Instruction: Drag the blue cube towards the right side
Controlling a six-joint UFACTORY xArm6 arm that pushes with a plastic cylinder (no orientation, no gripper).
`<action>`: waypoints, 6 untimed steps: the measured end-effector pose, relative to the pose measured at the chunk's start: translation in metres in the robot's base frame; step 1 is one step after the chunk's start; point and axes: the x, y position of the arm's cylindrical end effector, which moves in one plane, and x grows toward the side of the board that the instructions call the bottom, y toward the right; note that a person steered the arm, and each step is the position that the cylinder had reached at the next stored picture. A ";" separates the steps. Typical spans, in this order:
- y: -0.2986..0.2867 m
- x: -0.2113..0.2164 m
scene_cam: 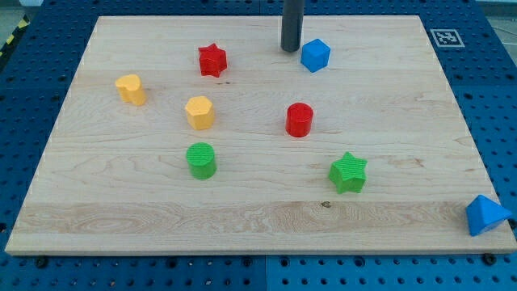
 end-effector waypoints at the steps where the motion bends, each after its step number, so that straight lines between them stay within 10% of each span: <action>1: 0.002 0.006; 6: 0.037 0.011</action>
